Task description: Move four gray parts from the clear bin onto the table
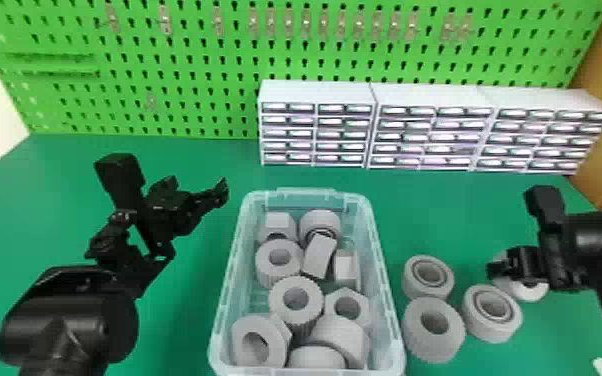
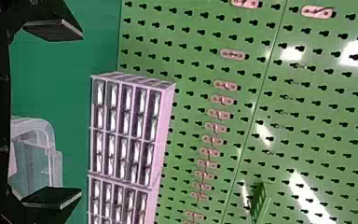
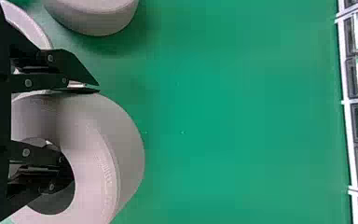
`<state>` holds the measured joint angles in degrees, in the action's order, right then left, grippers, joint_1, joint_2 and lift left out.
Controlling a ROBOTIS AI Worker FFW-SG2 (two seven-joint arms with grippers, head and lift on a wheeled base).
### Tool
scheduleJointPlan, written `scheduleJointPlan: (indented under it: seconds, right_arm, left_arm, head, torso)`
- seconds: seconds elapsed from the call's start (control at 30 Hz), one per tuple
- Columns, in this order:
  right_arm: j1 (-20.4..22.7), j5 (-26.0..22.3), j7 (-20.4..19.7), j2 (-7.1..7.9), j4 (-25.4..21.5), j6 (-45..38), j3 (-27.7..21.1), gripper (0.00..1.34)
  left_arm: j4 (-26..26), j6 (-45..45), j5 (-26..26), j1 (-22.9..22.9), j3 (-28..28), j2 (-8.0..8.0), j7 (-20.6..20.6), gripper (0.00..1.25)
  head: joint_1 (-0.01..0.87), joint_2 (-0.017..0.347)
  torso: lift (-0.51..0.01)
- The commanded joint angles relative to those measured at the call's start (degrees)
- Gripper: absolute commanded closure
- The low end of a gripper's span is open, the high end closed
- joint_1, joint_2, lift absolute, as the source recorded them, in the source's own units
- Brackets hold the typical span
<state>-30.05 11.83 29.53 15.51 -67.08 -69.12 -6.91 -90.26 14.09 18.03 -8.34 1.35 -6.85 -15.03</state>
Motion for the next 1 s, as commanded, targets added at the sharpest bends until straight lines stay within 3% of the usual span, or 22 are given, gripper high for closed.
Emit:
scheduleJointPlan:
  seconds: [0.0,0.97]
  right_arm:
    - [0.0,-0.2,0.0,-0.13,0.6,0.1,0.5,1.20]
    - [-0.4,-1.5,0.0,-1.01,2.1,0.4,3.7,1.20]
  left_arm:
    - [0.0,0.1,0.0,0.0,0.0,0.00,0.0,0.11]
    - [0.0,0.2,0.0,0.1,0.1,0.00,0.0,0.11]
  head:
    - [0.678,0.034]
    - [0.678,0.034]
  torso:
    - [-0.050]
    - [-0.050]
